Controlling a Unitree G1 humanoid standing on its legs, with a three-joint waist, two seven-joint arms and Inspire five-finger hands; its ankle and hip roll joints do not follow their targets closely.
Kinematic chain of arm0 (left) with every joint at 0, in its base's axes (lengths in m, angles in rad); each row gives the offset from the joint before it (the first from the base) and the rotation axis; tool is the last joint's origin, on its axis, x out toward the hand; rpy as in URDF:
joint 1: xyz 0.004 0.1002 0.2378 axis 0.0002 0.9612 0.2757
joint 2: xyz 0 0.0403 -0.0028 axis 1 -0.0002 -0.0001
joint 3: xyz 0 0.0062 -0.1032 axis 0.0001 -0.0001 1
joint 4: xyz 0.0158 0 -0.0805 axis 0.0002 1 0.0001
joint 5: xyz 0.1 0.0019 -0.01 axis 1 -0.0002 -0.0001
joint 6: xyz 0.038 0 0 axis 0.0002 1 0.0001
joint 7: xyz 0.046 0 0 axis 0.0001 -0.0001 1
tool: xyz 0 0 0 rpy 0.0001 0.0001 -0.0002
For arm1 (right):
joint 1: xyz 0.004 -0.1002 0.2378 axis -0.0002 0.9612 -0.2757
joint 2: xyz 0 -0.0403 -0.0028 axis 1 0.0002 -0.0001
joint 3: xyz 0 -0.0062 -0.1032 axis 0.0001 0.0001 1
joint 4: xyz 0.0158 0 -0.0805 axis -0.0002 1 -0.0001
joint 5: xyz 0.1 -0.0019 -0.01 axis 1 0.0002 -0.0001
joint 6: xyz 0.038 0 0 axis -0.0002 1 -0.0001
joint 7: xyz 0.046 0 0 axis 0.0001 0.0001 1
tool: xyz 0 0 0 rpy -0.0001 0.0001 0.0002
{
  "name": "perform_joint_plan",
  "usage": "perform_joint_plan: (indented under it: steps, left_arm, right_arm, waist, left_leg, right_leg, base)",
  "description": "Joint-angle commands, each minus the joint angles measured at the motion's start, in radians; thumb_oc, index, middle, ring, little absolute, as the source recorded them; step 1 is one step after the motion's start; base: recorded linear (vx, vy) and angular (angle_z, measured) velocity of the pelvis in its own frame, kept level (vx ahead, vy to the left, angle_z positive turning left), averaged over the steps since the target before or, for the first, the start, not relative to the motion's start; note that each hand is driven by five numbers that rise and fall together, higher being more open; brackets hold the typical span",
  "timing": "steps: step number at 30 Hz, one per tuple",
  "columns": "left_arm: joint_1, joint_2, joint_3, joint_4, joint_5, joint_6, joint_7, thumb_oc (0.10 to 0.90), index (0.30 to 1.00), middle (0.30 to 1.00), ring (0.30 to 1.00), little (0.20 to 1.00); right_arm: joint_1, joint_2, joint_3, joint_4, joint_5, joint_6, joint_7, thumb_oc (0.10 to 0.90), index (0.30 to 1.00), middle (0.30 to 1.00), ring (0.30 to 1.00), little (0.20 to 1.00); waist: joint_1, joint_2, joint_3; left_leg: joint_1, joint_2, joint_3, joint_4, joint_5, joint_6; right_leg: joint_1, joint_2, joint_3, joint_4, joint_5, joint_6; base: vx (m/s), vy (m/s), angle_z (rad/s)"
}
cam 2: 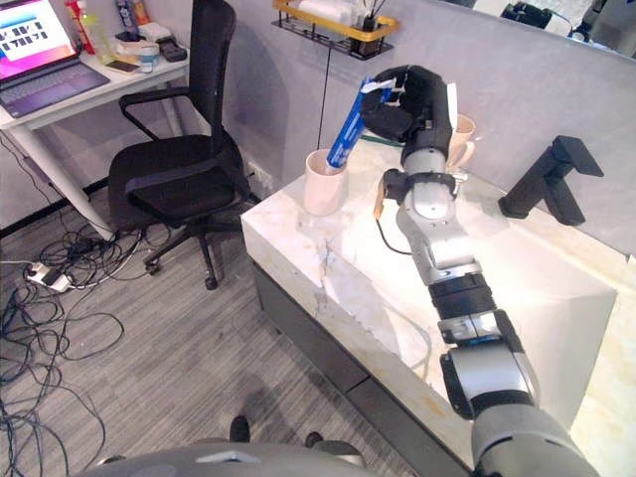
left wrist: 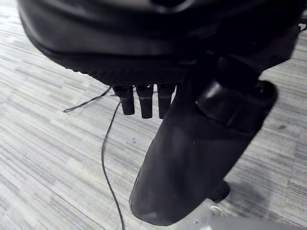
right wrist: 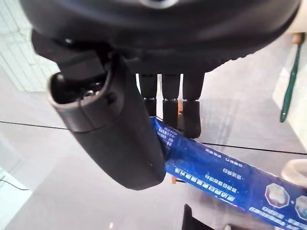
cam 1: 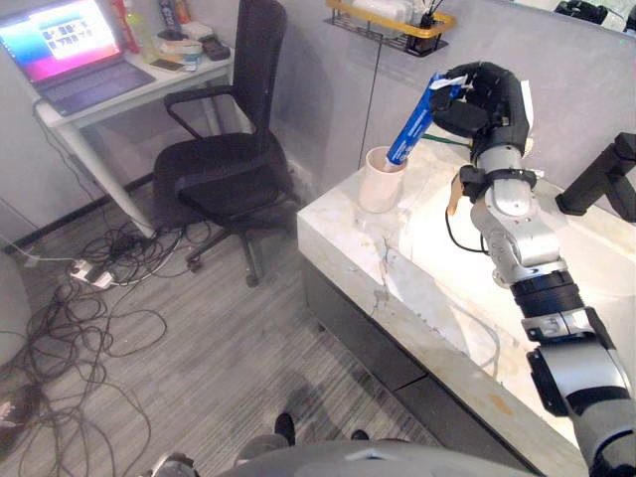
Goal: Organize the bathroom.
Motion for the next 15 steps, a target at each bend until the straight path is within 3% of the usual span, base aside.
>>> perform_joint_plan:
  steps: [1,13,14,15]
  left_arm:
    - [-0.034,0.073,-0.028,0.074,0.033,0.014,0.015,0.800,0.900,0.900,0.900,0.900]
    - [-0.048,0.075,-0.033,0.071,0.032,0.017,0.015,0.800,0.900,0.900,0.900,0.900]
    - [-0.049,0.076,-0.036,0.071,0.030,0.016,0.014,0.800,0.900,0.900,0.900,0.900]
    - [-0.049,0.075,-0.036,0.070,0.030,0.016,0.013,0.800,0.900,0.900,0.900,0.900]
  right_arm:
    - [-0.181,-0.033,-0.056,-0.028,0.011,-0.098,-0.009,0.400,0.300,0.300,0.300,0.300]
    - [-0.171,-0.023,-0.050,-0.020,0.000,-0.101,-0.008,0.400,0.300,0.300,0.300,0.300]
    - [-0.172,-0.023,-0.049,-0.021,-0.004,-0.098,-0.004,0.449,0.373,0.373,0.373,0.373]
    - [-0.172,-0.023,-0.048,-0.018,0.003,-0.093,0.003,0.533,0.500,0.500,0.500,0.500]
  waist:
    - [0.026,-0.026,-0.030]
    - [0.024,-0.026,-0.014]
    - [0.024,-0.025,-0.013]
    - [0.024,-0.024,-0.011]
  left_leg:
    - [0.068,0.038,-0.011,0.076,-0.153,0.001]
    - [0.063,0.032,-0.011,0.078,-0.153,0.008]
    - [0.062,0.032,-0.011,0.079,-0.152,0.008]
    - [0.063,0.031,-0.011,0.080,-0.152,0.007]
  right_leg:
    - [-0.107,-0.018,0.020,0.082,0.026,0.045]
    - [-0.117,-0.016,0.030,0.088,0.032,0.045]
    - [-0.117,-0.016,0.030,0.088,0.033,0.046]
    - [-0.117,-0.016,0.031,0.088,0.034,0.046]
  base:
    - [0.00,0.000,0.00]
    - [0.00,0.004,0.00]
    - [0.00,0.000,0.00]
    - [0.00,0.000,0.00]
